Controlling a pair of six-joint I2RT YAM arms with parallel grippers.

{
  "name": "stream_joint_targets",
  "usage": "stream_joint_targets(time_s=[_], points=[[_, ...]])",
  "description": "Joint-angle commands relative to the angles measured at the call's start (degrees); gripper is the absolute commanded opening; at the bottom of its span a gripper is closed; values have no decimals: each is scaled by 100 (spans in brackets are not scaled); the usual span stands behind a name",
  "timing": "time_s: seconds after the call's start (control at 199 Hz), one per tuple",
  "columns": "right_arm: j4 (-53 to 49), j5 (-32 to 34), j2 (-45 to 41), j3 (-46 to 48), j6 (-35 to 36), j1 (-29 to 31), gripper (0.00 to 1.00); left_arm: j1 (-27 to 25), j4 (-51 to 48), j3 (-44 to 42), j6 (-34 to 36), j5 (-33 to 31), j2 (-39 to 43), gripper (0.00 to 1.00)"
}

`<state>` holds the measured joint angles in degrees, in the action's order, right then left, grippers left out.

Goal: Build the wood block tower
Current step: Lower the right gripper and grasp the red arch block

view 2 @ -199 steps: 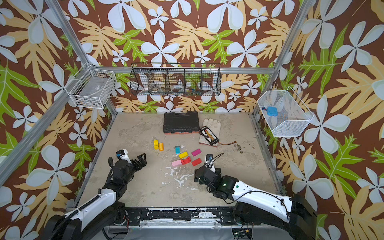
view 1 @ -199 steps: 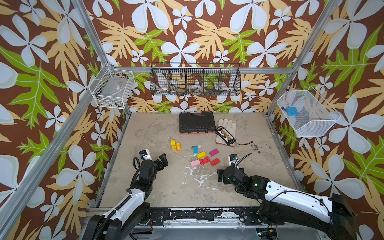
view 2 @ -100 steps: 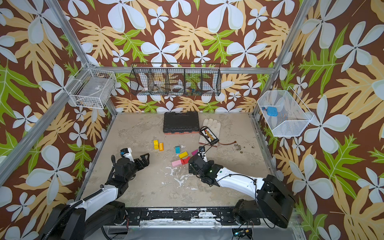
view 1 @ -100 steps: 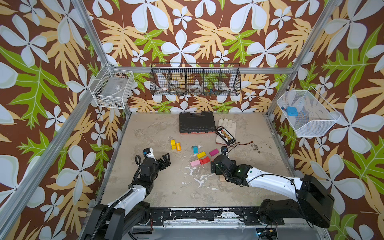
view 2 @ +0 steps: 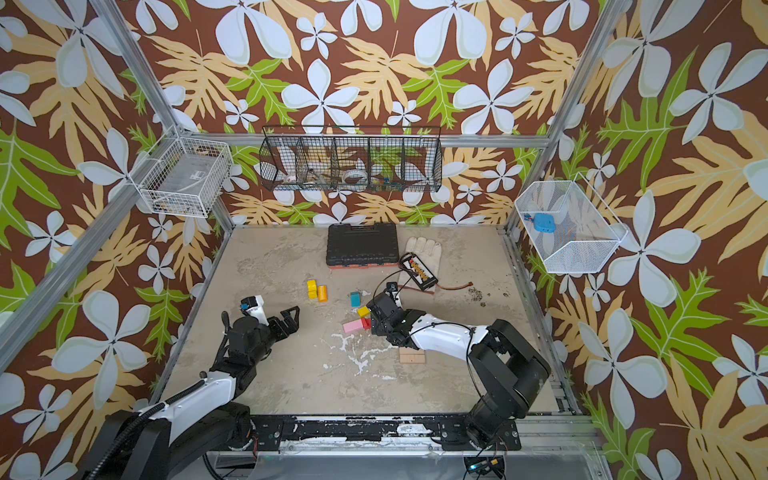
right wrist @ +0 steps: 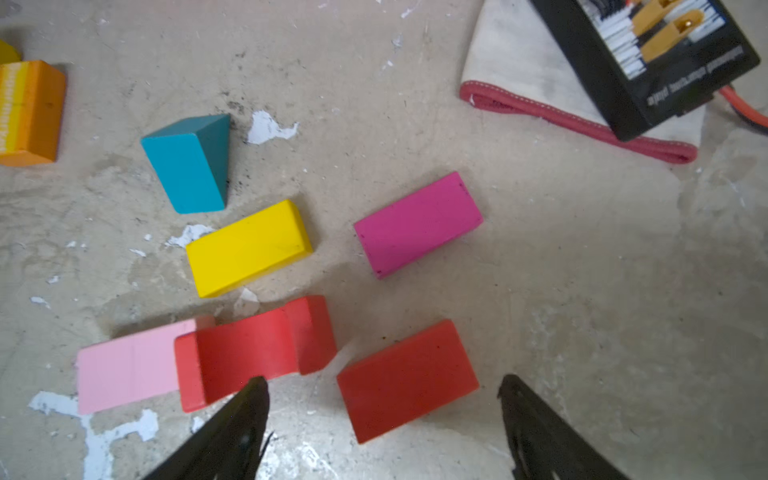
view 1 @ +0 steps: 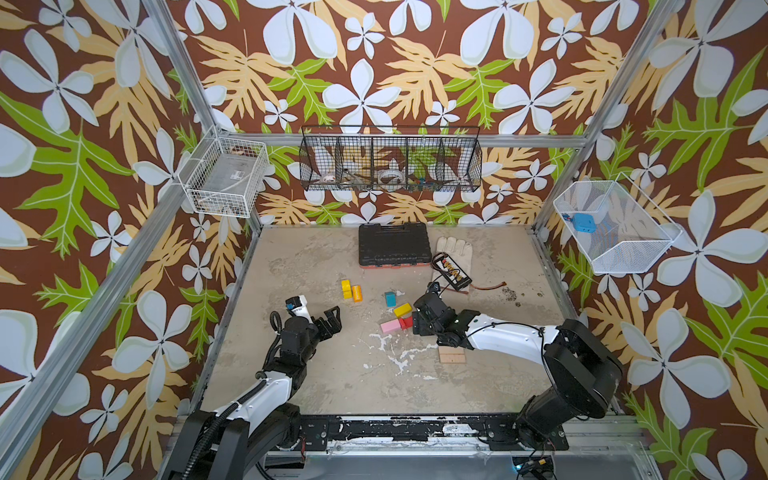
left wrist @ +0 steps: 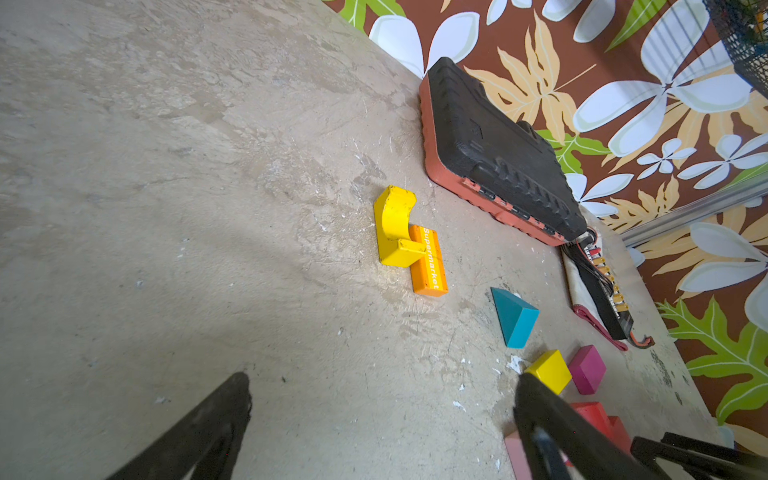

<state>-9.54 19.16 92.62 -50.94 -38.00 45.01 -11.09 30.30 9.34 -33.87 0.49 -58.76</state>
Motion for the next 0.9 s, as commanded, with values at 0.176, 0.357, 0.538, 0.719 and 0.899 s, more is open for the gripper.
stream_joint_targets(time_s=[0.176, 0.357, 0.538, 0.719, 0.899], points=[[-43, -253, 611, -654, 370, -8, 67, 0, 172, 14, 38, 11, 6, 100], [-22, -431, 1008, -883, 378, -3, 52, -14, 184, 7, 56, 39, 18, 100], [1, -518, 1090, -923, 381, -2, 43, -11, 187, 11, 55, 55, 5, 100], [-55, -536, 1250, -961, 228, -7, 34, -12, 221, -38, 47, 57, 74, 100], [-48, -540, 1308, -954, 152, -2, 22, -24, 221, -20, 56, 83, 38, 100]])
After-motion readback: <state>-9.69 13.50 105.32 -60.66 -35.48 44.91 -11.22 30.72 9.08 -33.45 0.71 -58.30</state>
